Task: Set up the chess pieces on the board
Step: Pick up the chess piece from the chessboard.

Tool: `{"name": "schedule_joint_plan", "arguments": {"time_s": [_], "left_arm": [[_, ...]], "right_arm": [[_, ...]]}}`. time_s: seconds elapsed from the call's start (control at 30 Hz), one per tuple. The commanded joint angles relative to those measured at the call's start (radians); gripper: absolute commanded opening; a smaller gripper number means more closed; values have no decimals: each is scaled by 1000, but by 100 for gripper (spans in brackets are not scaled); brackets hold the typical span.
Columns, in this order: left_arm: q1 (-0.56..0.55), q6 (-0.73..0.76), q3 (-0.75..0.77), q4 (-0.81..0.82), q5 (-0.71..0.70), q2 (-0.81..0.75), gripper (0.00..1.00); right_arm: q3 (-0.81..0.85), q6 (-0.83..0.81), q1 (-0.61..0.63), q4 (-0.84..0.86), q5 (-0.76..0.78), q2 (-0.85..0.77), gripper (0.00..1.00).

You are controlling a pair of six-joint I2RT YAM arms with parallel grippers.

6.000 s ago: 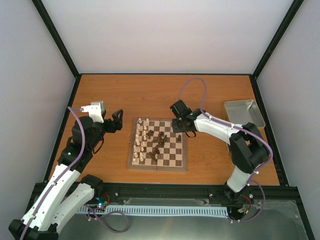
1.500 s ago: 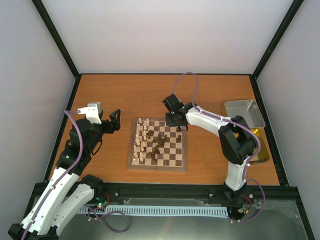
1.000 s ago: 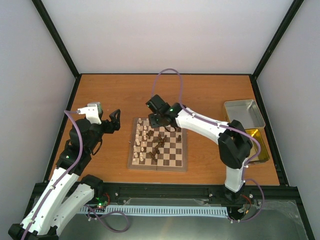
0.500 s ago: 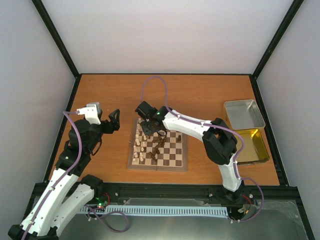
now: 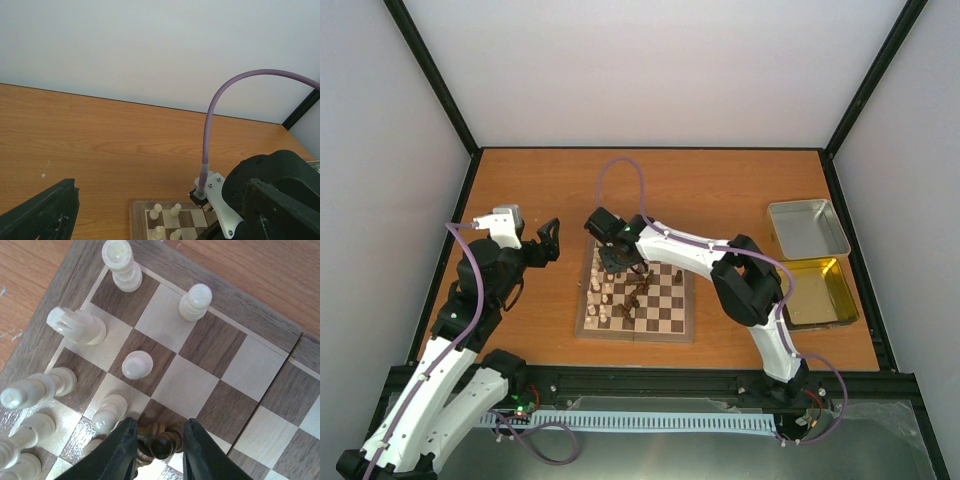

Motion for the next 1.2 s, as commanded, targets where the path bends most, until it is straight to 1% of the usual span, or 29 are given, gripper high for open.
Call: {"name": "schedule_joint_plan", "arguments": {"time_s": [0.0, 0.17, 0.47, 0.63, 0.73, 0.97, 1.1, 1.17], "left_arm": [[-4, -2, 9, 13, -10, -2, 90], [-4, -1, 9, 13, -10, -2, 90], [-4, -4, 9, 12, -7, -2, 91], [-4, -4, 7, 11, -7, -1, 90], [-5, -3, 5, 13, 2, -1, 90], [-4, -2, 5, 16, 38, 19, 90], [-4, 2, 4, 20, 96, 35, 90], [-4, 5, 2, 24, 128, 43, 90]], "right_arm": [[35, -3, 7, -14, 32, 28, 25], [34, 15, 7, -27, 67, 28, 15], [-25, 35, 6, -3, 116, -45, 10], [-113, 47, 0, 69, 122, -129, 10], [-193, 53, -15, 151, 92, -201, 10], [-369, 48, -54, 323, -34, -359, 10], [-461, 46, -78, 401, -119, -415, 10], [-502, 57, -87, 432, -133, -445, 10]]}}
